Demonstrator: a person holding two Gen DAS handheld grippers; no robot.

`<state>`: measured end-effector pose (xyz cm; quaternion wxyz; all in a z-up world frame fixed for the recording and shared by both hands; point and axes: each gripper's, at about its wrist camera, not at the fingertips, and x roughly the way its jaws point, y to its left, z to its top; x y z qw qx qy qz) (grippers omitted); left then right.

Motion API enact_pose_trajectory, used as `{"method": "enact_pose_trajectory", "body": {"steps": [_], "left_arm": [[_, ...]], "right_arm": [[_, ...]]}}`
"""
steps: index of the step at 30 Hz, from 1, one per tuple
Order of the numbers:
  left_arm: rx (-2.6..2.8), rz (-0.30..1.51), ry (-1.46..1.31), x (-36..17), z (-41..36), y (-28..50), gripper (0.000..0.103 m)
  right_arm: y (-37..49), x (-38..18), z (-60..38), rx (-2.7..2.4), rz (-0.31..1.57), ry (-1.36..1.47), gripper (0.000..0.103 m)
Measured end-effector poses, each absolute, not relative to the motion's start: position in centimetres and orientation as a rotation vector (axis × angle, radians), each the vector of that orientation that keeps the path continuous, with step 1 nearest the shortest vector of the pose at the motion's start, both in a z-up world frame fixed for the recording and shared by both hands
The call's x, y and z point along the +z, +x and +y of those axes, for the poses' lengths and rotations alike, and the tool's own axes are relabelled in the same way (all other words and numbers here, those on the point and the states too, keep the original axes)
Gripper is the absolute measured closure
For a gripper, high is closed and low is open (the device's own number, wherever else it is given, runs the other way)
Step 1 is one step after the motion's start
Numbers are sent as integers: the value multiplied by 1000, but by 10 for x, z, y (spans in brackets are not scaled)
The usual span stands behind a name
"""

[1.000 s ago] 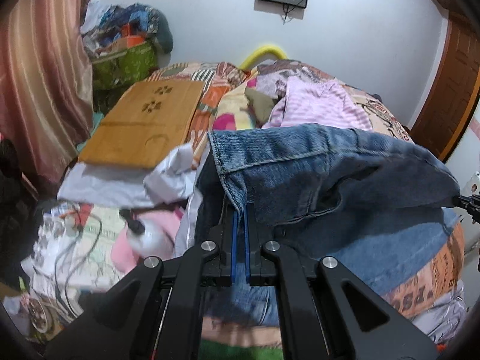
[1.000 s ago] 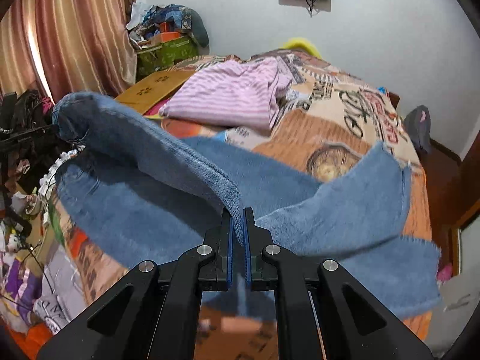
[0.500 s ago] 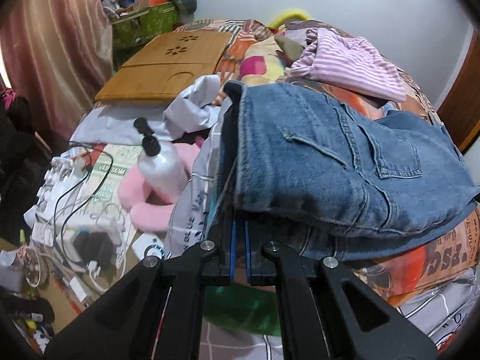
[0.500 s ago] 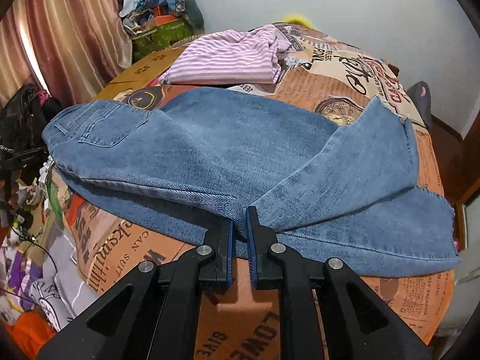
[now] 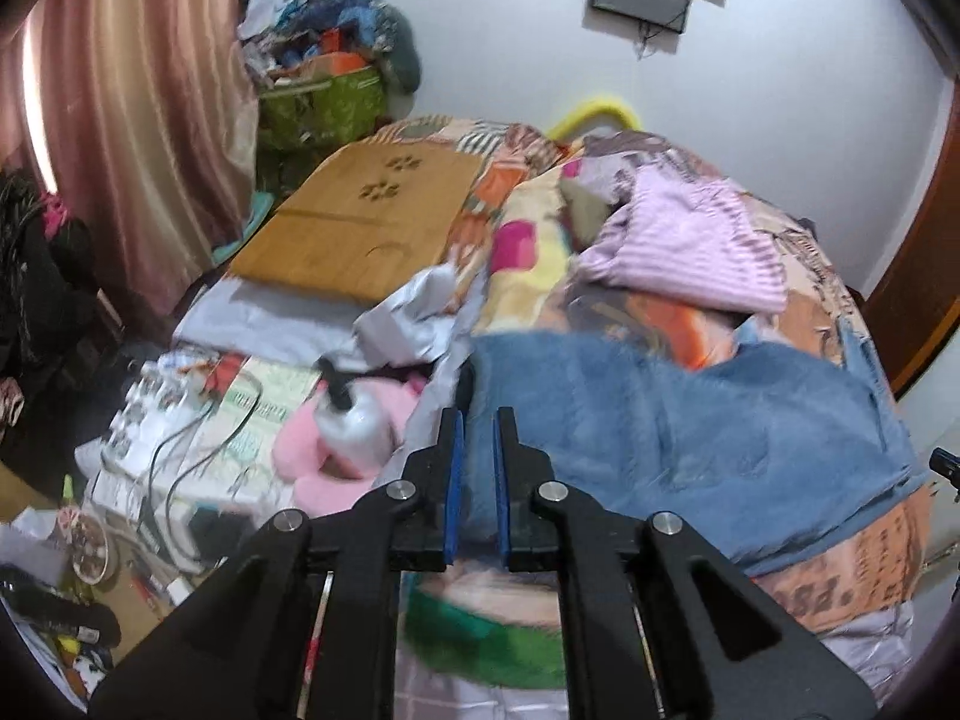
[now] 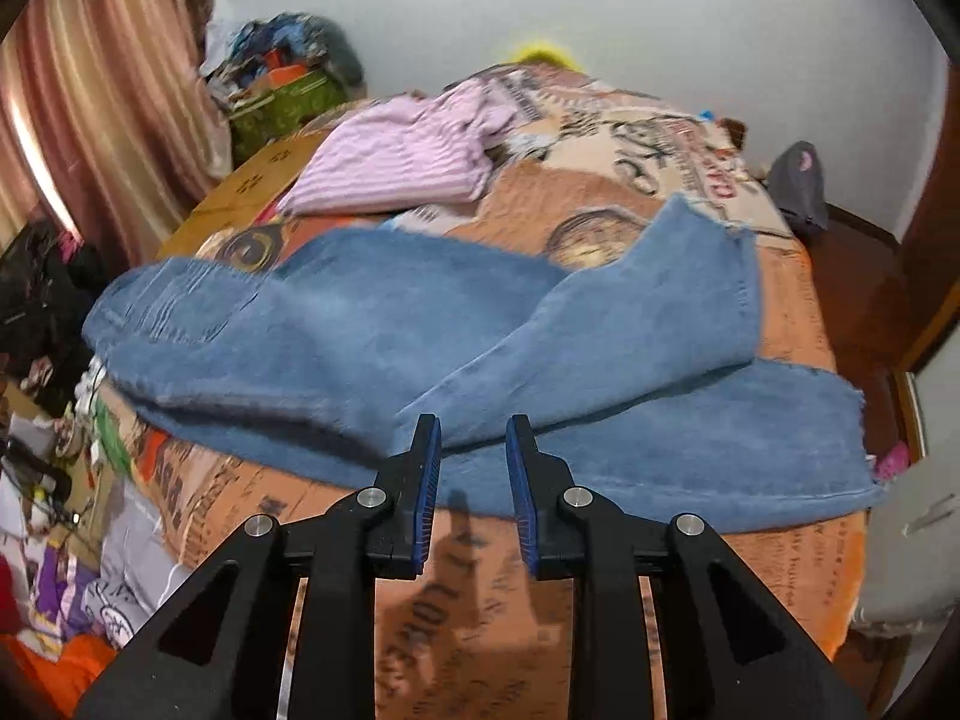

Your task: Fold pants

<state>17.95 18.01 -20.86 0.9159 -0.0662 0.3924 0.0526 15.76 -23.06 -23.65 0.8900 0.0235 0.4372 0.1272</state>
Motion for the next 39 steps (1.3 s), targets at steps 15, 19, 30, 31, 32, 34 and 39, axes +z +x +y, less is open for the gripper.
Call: {"method": "enact_pose_trajectory", "body": {"steps": [15, 19, 30, 31, 32, 34, 39], "left_arm": [[-125, 785, -103, -194, 25, 314, 39], [-143, 799, -81, -207, -7, 352, 39], [-165, 871, 31, -258, -57, 419, 39], [-166, 879, 43, -263, -60, 421, 39], [-167, 884, 54, -267, -63, 421, 39], [-173, 895, 73, -274, -70, 422, 39], [-202, 911, 99, -280, -87, 421, 39]], "right_arm": [[252, -223, -308, 88, 827, 118, 55], [294, -240, -327, 57, 867, 130, 55], [414, -305, -354, 63, 975, 200, 55], [425, -311, -354, 66, 985, 203, 55], [433, -318, -353, 70, 999, 199, 55], [446, -329, -351, 68, 1030, 194, 55], [451, -341, -350, 41, 1041, 166, 70]]}}
